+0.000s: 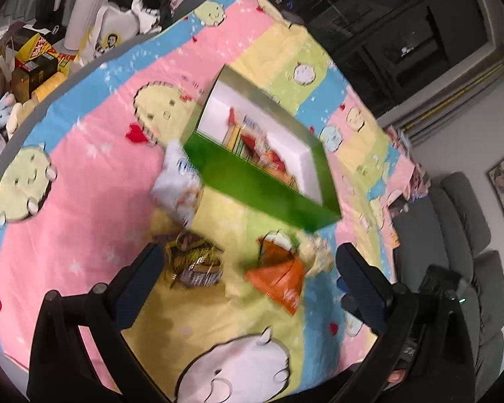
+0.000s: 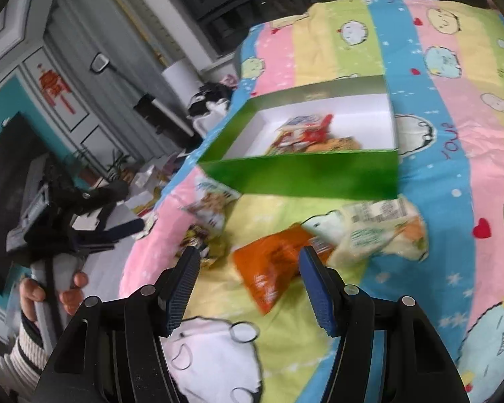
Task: Organize snacks
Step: 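Move the right gripper back out to the dark black-sesame snack bag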
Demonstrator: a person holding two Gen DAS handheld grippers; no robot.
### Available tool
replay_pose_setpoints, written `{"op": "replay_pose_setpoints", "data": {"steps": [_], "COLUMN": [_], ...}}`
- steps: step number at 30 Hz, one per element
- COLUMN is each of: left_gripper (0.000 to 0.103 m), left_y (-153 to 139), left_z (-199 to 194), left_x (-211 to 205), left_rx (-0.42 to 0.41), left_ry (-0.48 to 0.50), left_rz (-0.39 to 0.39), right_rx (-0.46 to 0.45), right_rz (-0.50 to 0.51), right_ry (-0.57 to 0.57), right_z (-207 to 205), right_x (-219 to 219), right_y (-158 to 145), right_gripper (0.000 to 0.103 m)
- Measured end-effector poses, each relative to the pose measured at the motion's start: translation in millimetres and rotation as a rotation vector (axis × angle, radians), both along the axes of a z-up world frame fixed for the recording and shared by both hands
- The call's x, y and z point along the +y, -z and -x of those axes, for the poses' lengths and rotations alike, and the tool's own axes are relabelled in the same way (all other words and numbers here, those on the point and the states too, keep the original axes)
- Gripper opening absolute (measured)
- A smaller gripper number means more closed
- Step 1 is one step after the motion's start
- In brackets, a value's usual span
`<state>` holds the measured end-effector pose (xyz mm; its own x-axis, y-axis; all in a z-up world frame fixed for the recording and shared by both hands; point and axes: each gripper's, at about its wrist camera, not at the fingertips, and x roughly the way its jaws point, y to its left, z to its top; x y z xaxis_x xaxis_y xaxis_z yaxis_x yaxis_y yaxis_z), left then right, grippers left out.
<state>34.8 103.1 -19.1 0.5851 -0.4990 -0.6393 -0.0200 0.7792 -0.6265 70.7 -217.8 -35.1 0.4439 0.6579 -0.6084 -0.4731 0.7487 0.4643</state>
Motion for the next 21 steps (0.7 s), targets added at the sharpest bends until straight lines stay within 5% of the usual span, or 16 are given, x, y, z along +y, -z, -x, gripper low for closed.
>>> {"op": "replay_pose_setpoints", "data": {"steps": [9,21], "left_gripper": [0.102,0.102], "left_y": [20,28], "left_z": [15,11], "left_x": [-4,-6], "left_rx": [0.003,-0.013], "left_ry": [0.042,0.101], "left_rz": [-0.051,-0.016], "right_rx": [-0.010,-0.020], "right_rz": [0.053,0.095], "right_ry": [-0.072,-0.084], "right_z": [15,18], "right_x": [30,48], "right_y": [9,11], "right_gripper": [0.062,0.062]}}
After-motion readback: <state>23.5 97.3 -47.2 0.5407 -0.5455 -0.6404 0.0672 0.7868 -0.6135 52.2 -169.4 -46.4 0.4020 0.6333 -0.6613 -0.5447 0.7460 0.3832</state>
